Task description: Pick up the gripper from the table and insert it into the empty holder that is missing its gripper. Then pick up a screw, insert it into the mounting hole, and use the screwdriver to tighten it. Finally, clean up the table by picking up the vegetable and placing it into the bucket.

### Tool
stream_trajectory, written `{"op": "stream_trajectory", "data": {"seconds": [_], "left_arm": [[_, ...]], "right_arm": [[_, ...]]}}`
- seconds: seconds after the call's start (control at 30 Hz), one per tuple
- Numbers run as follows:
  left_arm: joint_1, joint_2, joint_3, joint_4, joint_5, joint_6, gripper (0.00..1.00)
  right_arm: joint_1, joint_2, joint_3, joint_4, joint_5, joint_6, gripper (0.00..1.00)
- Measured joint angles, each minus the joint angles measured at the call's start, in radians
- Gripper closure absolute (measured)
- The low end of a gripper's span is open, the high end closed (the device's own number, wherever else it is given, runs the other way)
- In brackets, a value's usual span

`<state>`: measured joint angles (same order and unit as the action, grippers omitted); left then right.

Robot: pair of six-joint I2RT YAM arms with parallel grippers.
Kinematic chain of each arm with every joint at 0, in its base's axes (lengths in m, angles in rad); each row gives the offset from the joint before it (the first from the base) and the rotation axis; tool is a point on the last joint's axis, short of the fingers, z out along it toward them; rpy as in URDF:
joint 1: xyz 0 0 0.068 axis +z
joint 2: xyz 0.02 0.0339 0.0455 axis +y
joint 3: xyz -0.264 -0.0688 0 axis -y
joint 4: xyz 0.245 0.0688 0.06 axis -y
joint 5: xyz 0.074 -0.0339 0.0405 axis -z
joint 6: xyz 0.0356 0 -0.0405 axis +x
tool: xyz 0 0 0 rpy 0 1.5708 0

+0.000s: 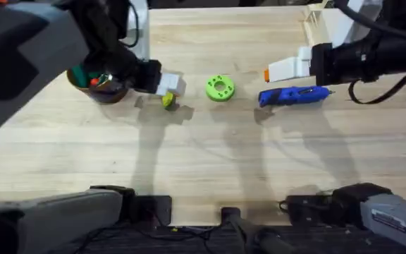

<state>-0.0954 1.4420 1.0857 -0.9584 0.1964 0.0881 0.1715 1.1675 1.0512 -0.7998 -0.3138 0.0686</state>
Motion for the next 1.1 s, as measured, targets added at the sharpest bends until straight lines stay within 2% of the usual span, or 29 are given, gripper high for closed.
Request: {"op": "stream_trajectory", "data": {"seconds": [0.07,0.23,0.5,0.73,1.1], "left_arm": [[-0.018,0.035,0.038,-0.018,-0.015,-0.015,0.015],[-0.022,0.146,0.114,-0.058,-0.039,-0.052,0.016],[-0.027,0.321,0.138,-0.019,-0.055,-0.113,0.015],[-0.080,0.347,0.139,0.001,-0.090,-0.135,0.015],[-0.101,0.358,0.144,0.020,-0.113,-0.177,0.015]], "right_arm": [[0.000,0.000,0.000,0.000,0.002,-0.013,0.011],[0.000,0.000,0.000,0.000,0.003,-0.026,0.009],[0.000,0.000,0.000,0.000,0.003,-0.033,0.009],[0.000,0.000,0.000,0.000,0.003,-0.033,0.009],[0.000,0.000,0.000,0.000,0.003,-0.033,0.009]]}}
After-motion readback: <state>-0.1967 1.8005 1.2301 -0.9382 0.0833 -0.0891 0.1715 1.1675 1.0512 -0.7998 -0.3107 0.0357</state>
